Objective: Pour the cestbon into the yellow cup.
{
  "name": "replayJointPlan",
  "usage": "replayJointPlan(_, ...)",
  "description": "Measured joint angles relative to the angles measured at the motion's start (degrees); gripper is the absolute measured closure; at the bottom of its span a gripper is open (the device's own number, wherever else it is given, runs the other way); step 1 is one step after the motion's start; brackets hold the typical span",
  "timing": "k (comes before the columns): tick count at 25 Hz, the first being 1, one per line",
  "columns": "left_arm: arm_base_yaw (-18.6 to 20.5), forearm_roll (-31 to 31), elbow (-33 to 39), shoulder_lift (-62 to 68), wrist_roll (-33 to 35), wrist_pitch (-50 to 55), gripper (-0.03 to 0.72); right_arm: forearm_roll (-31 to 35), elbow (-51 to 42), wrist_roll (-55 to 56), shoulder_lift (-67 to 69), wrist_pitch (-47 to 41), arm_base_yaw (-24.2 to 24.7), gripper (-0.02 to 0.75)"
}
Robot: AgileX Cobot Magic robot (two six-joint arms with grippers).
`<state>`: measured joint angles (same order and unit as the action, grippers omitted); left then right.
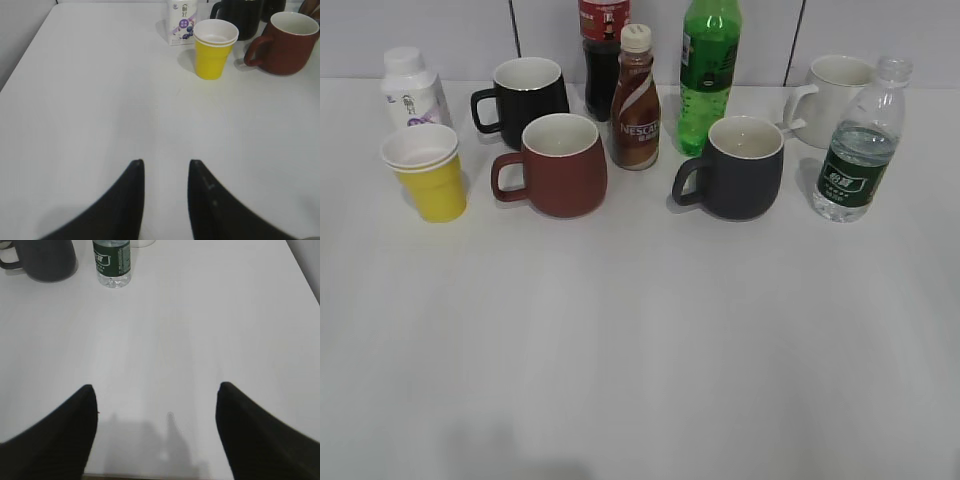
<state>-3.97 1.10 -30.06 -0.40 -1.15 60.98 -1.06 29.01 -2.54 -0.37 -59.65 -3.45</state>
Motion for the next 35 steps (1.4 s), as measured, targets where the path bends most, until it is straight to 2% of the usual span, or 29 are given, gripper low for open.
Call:
replayJointPlan(14, -0.46, -0.3, -0.68, 0.24, 0.0, -1.45, 0.456, 0.38, 0.23, 0.0, 0.0, 0.35, 0.0, 0.185)
replayJointPlan(19, -0.65, -0.7, -1.97, 4.66, 0.0, -17.16, 0.456, 3.48, 1.3, 0.0, 2.77, 11.79, 0.0, 0.203)
replayJointPlan(23, -0.65, -1.1, -0.78, 12.39, 0.0, -28.58, 0.456, 4.42, 1.19, 0.0, 8.83, 21.18, 0.0, 0.254)
replayJointPlan(27, -0.65, -1.78, 3.91, 23.29, 0.0, -45.22, 0.456, 7.28, -0.62, 0.0, 18.41, 30.42, 0.0, 0.314)
replayJointPlan(31, -0.65, -2.58, 7.93, 36.38, 0.0, -64.0, 0.447, 8.21, -1.22, -0.34, 28.03, 41.54, -1.64, 0.33)
replayJointPlan(35, -0.65, -2.58, 8.57, 50.97, 0.0, -76.54, 0.445, 7.53, -1.22, -1.58, 38.19, 53.52, -2.95, 0.331)
